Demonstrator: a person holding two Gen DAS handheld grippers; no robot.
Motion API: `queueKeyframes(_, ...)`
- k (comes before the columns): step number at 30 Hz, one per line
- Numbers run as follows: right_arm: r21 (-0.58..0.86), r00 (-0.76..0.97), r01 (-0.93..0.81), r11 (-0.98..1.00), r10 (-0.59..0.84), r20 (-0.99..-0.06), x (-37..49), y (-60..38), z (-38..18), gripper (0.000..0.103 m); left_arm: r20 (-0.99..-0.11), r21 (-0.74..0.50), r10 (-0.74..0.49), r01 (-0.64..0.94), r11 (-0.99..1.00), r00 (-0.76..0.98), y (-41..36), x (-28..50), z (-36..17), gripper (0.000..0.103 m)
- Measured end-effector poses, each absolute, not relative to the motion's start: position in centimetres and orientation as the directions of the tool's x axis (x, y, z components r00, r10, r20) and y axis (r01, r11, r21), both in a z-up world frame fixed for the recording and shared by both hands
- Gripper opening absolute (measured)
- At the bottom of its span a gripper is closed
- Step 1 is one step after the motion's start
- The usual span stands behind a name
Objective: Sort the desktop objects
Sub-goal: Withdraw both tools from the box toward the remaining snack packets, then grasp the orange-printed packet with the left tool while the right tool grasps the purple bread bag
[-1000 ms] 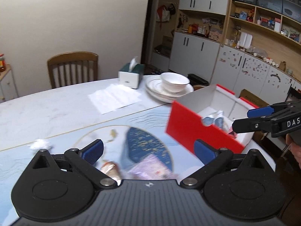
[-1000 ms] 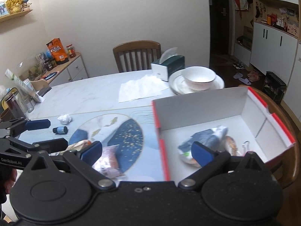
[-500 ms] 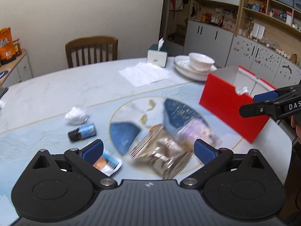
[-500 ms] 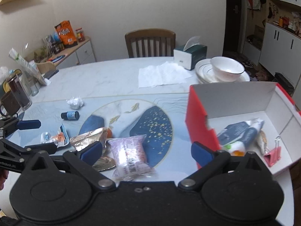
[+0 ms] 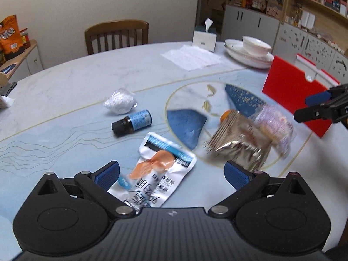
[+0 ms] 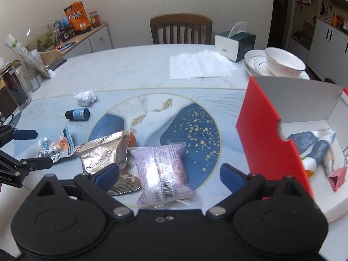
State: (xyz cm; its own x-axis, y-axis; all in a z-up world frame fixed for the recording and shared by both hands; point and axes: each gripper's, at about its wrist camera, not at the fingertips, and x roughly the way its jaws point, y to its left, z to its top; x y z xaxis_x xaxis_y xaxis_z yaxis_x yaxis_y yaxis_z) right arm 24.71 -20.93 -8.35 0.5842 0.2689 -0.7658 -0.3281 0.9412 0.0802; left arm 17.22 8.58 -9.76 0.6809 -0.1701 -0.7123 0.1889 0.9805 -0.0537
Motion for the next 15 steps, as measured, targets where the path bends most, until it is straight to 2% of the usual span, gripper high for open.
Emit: queueKeyframes(15,0.076,0.526,-0.291,0.954,0.226,-0.820,26.7,-19.7,-11.1,0.094,-0.765,0.004,-0.198,0.313,0.950,0.613,9.0,21.0,-12.9,0.103)
